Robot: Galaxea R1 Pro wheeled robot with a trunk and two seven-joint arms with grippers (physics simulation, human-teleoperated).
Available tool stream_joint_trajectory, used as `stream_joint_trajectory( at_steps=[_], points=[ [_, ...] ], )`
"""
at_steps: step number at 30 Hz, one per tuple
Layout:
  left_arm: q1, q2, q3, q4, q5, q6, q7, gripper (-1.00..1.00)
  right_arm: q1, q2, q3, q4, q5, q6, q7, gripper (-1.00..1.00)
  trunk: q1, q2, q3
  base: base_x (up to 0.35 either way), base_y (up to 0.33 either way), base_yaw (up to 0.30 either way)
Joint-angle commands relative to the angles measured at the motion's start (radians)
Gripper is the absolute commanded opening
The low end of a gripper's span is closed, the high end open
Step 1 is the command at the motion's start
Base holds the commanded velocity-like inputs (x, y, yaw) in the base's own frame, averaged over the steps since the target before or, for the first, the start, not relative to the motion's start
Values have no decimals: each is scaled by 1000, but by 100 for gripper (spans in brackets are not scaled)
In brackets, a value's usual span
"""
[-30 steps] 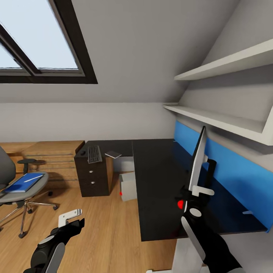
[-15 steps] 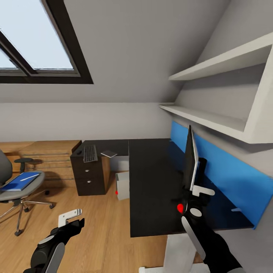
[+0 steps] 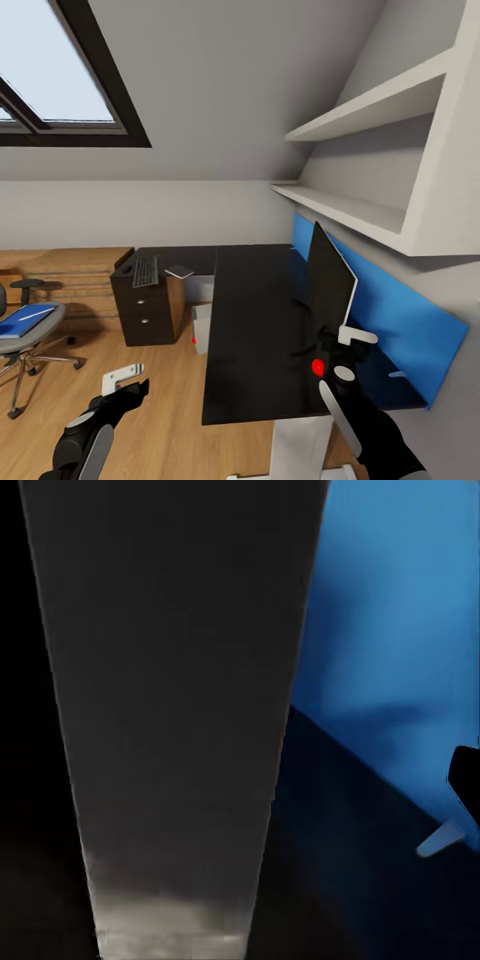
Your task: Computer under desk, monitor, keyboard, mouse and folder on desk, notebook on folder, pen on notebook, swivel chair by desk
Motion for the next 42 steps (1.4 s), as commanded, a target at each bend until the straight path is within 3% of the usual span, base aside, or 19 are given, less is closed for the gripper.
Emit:
stream_joint_trajectory(
  at_steps=[1, 9, 35, 42],
  points=[
    [-1, 0, -1, -5, 11, 3, 9, 100, -1, -2, 3, -1, -6, 7, -8, 100, 0, -1, -2, 8, -176, 0],
    [-1, 0, 0, -11, 11, 7, 9, 100, -1, -1, 3, 0, -5, 7, -7, 100, 0, -1, -2, -8, -139, 0],
    [-1, 0, 0, 5, 11, 11, 10, 100, -1, 0, 8, 26, -6, -2, 0, 100, 0, -1, -2, -145, -3, 0],
    [-1, 0, 0, 5, 11, 11, 10, 100, -1, 0, 34, 25, -7, -55, 14, 100, 0, -1, -2, -10, 0, 0]
  ],
)
